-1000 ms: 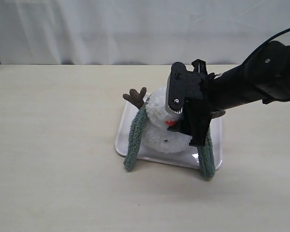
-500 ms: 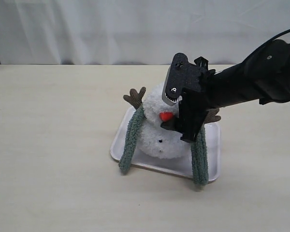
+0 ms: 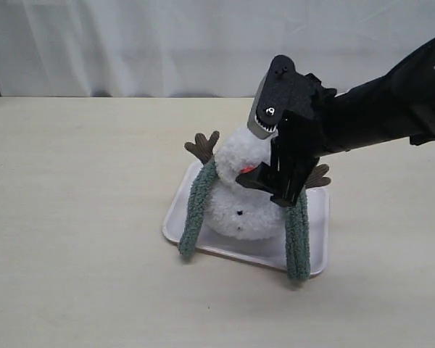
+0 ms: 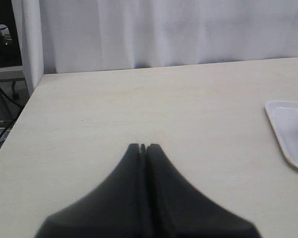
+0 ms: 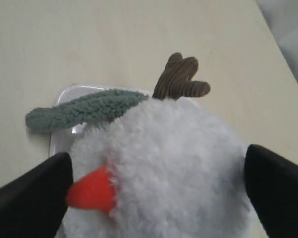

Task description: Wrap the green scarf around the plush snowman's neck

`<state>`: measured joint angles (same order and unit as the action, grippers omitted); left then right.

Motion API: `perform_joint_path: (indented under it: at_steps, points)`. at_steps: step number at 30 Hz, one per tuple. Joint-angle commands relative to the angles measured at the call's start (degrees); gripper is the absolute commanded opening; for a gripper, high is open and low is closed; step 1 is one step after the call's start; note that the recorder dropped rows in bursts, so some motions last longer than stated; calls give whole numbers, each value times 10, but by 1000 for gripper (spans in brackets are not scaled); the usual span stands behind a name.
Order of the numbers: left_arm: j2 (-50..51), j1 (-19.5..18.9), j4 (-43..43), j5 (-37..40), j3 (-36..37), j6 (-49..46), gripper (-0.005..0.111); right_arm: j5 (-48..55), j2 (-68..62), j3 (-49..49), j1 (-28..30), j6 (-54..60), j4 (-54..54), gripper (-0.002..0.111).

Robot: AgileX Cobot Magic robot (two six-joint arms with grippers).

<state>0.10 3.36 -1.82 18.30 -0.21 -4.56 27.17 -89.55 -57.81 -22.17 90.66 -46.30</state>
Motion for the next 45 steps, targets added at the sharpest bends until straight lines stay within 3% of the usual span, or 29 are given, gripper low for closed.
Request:
perform_joint_path:
  at_steps: [1, 10, 17, 19, 23, 25, 44, 45]
  points:
    - [-1, 0, -4, -6, 2, -1, 0, 6, 34, -1, 0, -20, -9, 86]
    - [-1, 0, -4, -6, 2, -1, 0, 6, 81, -1, 0, -42, -83, 86]
    - [-1, 0, -4, -6, 2, -1, 0, 32, 83, 10, 0, -108, -81, 85]
    - [-1, 0, -4, -6, 2, -1, 0, 32, 83, 16, 2, -108, -81, 74]
    - [-1, 0, -4, -6, 2, -1, 0, 51, 83, 16, 2, -114, -78, 34]
    - [-1, 0, -4, -6, 2, -1, 0, 56, 83, 16, 2, -133, -78, 24]
    - [-1, 0, -3, -6, 2, -1, 0, 41, 83, 16, 2, -186, -83, 24]
    - [-1, 0, -3, -6, 2, -1, 0, 39, 83, 16, 2, -232, -83, 24]
